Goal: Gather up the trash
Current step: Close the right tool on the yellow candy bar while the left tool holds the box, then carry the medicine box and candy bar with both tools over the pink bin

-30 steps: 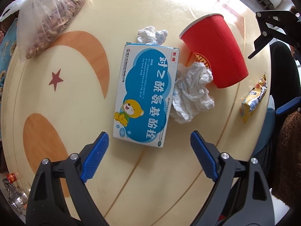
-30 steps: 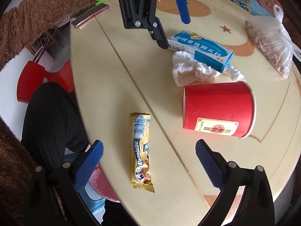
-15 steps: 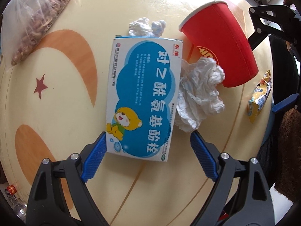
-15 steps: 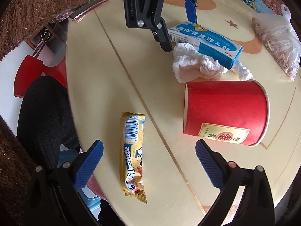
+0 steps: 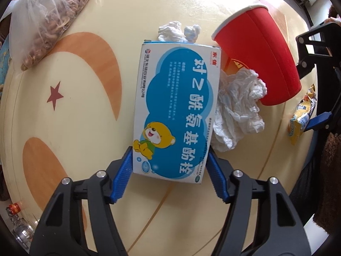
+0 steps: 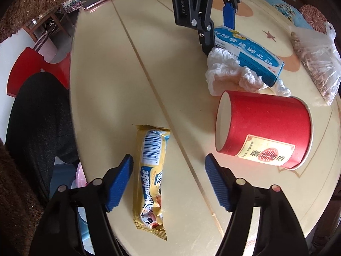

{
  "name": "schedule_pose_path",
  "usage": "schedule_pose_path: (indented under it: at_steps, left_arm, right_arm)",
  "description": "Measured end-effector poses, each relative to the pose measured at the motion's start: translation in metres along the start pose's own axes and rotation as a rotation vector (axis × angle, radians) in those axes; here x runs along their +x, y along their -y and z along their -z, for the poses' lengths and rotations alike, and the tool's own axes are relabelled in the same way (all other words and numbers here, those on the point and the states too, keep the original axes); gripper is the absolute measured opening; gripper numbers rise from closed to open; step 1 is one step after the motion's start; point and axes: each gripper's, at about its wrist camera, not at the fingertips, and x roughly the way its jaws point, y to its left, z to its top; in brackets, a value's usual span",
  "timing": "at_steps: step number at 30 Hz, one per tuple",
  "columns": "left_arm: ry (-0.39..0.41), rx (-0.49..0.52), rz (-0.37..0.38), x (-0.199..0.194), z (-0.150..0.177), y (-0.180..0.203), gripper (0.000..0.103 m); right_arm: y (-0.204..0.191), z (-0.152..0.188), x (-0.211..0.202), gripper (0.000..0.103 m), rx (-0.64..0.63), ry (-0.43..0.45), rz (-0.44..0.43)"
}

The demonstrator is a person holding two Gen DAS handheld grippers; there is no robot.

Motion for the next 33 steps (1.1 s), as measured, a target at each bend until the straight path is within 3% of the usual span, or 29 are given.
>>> schedule_pose_path:
  at_steps: [4,6,8,15,26,33]
  left_arm:
    - [0.008,-0.010,-0.018,-0.006,0.008,0.008,0.063]
    - [0.017,-0.036,-0.020,-0.009,0.013,0.009,0.063]
    - [0.022,-0.066,-0.022,-0.011,0.019,0.008,0.063]
    - [0.019,-0.136,-0.043,-0.021,0.043,0.010,0.062]
    - [0.049,-0.257,-0.051,-0.042,0.076,0.015,0.062]
    - [0.086,-0.254,-0.066,-0.058,0.088,0.030,0.062]
  right_arm:
    - [-0.002,0.000,0.000,0.052,0.021,0.008,0.034]
    - [0.001,0.001,-0.001,0.042,0.035,0.015,0.037]
    - [-0.003,0.001,-0.003,0.023,0.041,0.023,0.042]
    - [-0.008,0.006,-0.006,0.019,0.115,0.050,0.028]
    - [-0.012,0.008,-0.031,0.018,0.191,0.087,0.073]
    - [-0.010,0.015,-0.039,0.018,0.236,0.102,0.086]
